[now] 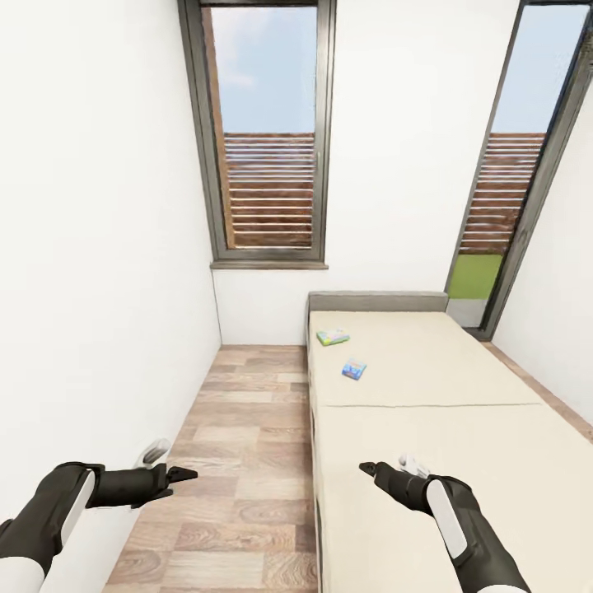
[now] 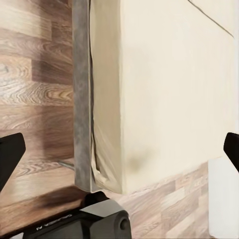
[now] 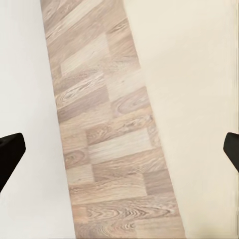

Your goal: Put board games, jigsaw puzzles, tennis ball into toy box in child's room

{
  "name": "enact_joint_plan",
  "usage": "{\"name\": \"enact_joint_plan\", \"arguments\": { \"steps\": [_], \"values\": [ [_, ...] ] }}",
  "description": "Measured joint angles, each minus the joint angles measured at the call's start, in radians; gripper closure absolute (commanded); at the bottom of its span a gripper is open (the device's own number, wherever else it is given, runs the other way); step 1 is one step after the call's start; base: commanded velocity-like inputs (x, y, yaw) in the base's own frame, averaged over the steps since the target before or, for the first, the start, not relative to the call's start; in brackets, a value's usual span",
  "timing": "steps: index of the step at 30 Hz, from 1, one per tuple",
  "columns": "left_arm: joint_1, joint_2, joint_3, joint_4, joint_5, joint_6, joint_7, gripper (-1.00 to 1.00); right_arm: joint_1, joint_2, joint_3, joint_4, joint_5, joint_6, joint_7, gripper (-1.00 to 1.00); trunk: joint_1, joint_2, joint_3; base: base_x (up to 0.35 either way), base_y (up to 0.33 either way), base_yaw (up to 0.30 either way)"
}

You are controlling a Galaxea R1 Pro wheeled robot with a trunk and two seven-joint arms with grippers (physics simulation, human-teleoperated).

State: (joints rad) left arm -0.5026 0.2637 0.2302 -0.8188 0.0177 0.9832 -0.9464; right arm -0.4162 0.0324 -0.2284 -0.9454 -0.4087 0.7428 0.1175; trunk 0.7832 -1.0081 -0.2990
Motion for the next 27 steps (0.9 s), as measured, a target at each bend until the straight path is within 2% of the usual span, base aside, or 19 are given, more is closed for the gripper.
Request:
{"name": "enact_joint_plan", "arguments": {
  "steps": [17, 27],
  "values": [
    [0.000, 0.000, 0.000, 0.000, 0.000, 0.000, -0.001, -1.00, 0.000, 0.000, 0.000, 0.025, 0.000, -0.002, 0.000, -1.00, 0.000, 0.000, -0.018, 0.029, 0.102, -0.212],
    [0.000, 0.000, 0.001, 0.000, 0.000, 0.000, -0.002, -1.00, 0.000, 0.000, 0.000, 0.026, 0.000, -0.002, 0.001, -1.00, 0.000, 0.000, -0.028, 0.000, 0.197, -0.212]
  ]
}}
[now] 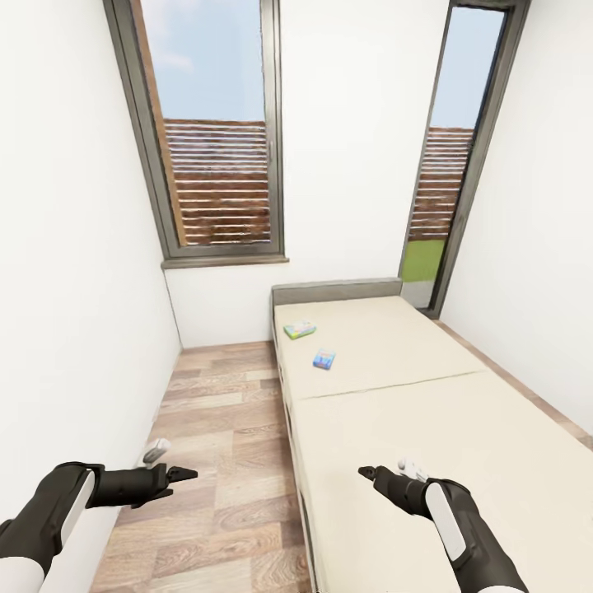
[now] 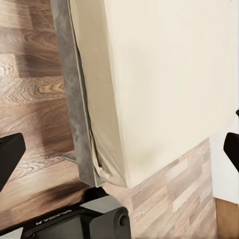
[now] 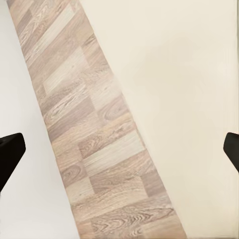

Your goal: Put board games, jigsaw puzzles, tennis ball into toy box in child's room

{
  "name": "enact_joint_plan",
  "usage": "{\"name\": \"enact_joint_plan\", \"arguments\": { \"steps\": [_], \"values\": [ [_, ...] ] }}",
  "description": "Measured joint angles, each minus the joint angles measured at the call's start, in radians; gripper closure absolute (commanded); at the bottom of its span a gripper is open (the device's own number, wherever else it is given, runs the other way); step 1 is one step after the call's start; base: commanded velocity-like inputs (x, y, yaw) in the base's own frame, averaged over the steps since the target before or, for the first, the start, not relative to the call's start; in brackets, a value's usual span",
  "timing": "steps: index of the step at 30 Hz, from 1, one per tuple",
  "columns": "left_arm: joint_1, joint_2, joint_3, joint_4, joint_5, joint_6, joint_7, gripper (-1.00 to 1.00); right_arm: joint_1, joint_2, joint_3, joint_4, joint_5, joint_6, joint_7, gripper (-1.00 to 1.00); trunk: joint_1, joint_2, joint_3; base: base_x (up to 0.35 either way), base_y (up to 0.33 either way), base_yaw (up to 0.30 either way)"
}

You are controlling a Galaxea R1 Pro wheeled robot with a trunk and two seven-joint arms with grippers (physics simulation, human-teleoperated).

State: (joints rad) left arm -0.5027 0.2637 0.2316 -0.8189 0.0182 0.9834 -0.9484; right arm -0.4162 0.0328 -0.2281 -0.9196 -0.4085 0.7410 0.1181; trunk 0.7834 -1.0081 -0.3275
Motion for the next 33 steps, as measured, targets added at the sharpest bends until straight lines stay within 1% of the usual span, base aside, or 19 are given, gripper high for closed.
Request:
{"name": "enact_joint_plan", "arguments": {
  "steps": [8, 12, 19, 25, 29, 33],
  "values": [
    [0.000, 0.000, 0.000, 0.000, 0.000, 0.000, 0.000, -1.00, 0.000, 0.001, 0.000, 0.000, 0.000, -0.001, 0.000, -1.00, 0.000, 0.000, -0.008, 0.000, 0.054, -0.169],
    [0.000, 0.000, 0.000, 0.000, 0.000, 0.000, 0.000, -1.00, 0.000, 0.001, 0.000, 0.000, 0.001, -0.007, 0.000, -1.00, 0.000, 0.000, -0.009, 0.000, 0.008, -0.041],
    [0.000, 0.000, 0.000, 0.000, 0.000, 0.000, 0.000, -1.00, 0.000, 0.001, 0.002, 0.001, 0.002, -0.045, -0.005, -1.00, 0.000, 0.000, -0.010, 0.000, 0.002, -0.009],
    [0.000, 0.000, 0.000, 0.000, 0.000, 0.000, -0.001, -1.00, 0.000, 0.000, 0.002, 0.002, 0.002, -0.054, -0.006, -1.00, 0.000, 0.000, -0.010, 0.000, 0.018, -0.001],
    [0.000, 0.001, 0.000, 0.000, 0.000, 0.000, 0.000, -1.00, 0.000, 0.001, 0.002, 0.001, 0.000, -0.053, -0.006, -1.00, 0.000, 0.000, -0.010, 0.000, 0.169, -0.002],
    [0.000, 0.001, 0.000, 0.000, -0.001, 0.000, 0.000, -1.00, 0.000, 0.001, 0.001, 0.001, 0.000, -0.053, -0.004, -1.00, 0.000, 0.000, -0.009, 0.000, 0.250, -0.109]
  ]
}}
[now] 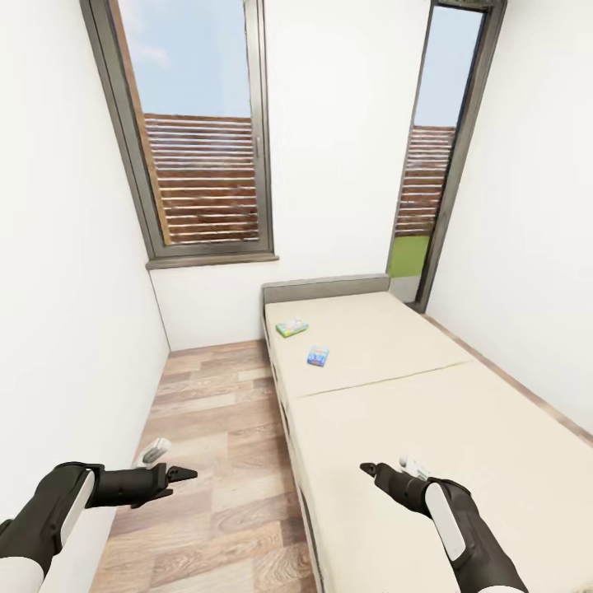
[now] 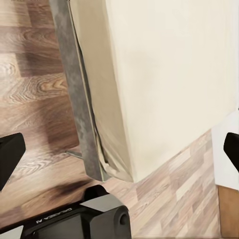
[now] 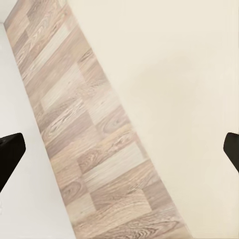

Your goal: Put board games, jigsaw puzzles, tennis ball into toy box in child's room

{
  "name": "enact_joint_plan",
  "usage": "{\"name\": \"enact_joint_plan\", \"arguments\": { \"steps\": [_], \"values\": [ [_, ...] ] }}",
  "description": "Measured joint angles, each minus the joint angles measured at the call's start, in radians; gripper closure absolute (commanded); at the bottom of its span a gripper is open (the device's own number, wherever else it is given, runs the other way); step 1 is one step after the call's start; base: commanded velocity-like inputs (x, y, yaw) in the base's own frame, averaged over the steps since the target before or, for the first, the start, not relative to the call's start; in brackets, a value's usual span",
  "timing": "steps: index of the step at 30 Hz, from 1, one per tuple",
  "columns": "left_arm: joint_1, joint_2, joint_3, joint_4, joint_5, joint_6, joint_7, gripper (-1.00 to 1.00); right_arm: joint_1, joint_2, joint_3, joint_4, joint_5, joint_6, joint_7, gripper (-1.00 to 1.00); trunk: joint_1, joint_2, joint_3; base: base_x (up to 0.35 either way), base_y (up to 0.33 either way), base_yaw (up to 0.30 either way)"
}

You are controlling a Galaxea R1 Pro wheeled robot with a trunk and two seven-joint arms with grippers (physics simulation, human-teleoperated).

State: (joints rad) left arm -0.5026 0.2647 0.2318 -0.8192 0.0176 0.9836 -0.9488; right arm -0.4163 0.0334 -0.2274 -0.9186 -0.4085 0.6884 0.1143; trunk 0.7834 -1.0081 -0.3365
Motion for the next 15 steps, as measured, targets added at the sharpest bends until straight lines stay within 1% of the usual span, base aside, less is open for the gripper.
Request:
{"name": "enact_joint_plan", "arguments": {
  "steps": [7, 10, 15],
  "values": [
    [0.000, 0.004, 0.000, 0.000, 0.000, 0.000, -0.001, -1.00, 0.000, -0.001, -0.001, 0.000, 0.000, 0.000, 0.001, -1.00, 0.000, 0.000, 0.005, 0.000, 0.247, -0.219],
    [0.000, 0.007, 0.000, 0.000, 0.001, 0.000, -0.003, -1.00, 0.000, -0.001, -0.001, 0.000, 0.000, 0.000, 0.001, -1.00, 0.000, 0.000, 0.007, 0.000, 0.112, -0.246],
    [0.000, 0.009, 0.000, 0.001, 0.001, -0.001, -0.004, -1.00, 0.000, -0.001, -0.001, 0.000, 0.000, 0.001, 0.001, -1.00, 0.000, 0.000, 0.011, 0.000, 0.038, -0.251]
  ]
}}
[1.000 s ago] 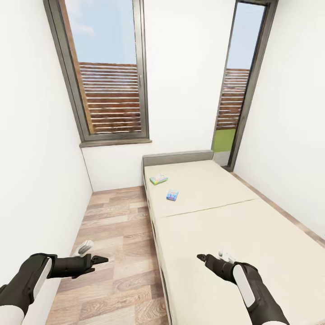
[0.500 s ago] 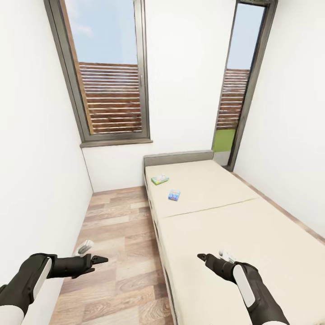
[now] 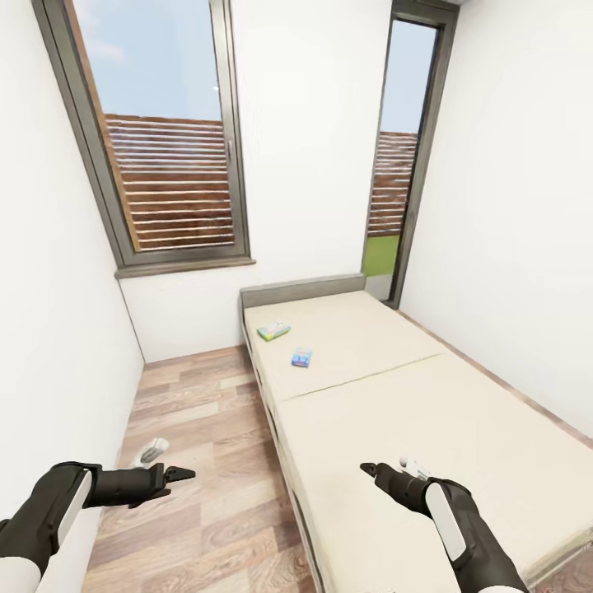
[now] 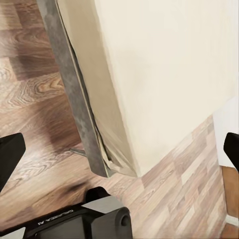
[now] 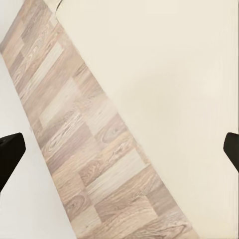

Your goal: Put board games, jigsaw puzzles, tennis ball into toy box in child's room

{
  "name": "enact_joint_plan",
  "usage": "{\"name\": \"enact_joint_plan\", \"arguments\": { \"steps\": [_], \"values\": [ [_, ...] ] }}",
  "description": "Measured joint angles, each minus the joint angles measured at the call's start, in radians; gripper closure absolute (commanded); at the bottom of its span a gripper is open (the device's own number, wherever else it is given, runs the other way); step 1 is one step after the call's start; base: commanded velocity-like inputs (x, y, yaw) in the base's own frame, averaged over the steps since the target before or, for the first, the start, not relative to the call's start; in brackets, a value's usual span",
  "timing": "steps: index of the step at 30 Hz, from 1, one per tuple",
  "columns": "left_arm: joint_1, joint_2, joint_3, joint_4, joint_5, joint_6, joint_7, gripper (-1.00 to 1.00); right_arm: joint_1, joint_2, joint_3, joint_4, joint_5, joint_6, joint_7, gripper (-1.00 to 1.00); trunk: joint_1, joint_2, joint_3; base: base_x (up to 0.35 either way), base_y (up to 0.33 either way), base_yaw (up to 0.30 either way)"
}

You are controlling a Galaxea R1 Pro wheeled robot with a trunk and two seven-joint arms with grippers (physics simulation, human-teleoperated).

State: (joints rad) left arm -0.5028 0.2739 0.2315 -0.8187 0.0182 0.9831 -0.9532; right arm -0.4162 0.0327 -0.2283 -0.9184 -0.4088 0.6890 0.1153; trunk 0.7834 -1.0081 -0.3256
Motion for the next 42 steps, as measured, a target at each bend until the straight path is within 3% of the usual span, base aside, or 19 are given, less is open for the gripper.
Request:
{"name": "enact_joint_plan", "arguments": {
  "steps": [22, 31, 42],
  "values": [
    [0.000, 0.001, -0.001, 0.000, 0.000, 0.000, 0.000, -1.00, 0.000, 0.000, 0.000, 0.005, 0.000, 0.000, 0.000, -1.00, 0.000, 0.000, 0.017, 0.000, 0.089, -0.234],
    [0.000, 0.001, -0.001, 0.000, 0.000, 0.000, 0.000, -1.00, 0.000, 0.001, 0.001, 0.007, 0.000, 0.000, 0.000, -1.00, 0.000, 0.000, 0.018, 0.000, 0.073, -0.072],
    [0.000, 0.001, 0.000, 0.000, 0.000, 0.000, 0.000, -1.00, 0.000, 0.001, 0.002, 0.008, 0.000, 0.000, 0.000, -1.00, 0.000, 0.000, 0.014, 0.000, 0.083, -0.244]
  ]
}}
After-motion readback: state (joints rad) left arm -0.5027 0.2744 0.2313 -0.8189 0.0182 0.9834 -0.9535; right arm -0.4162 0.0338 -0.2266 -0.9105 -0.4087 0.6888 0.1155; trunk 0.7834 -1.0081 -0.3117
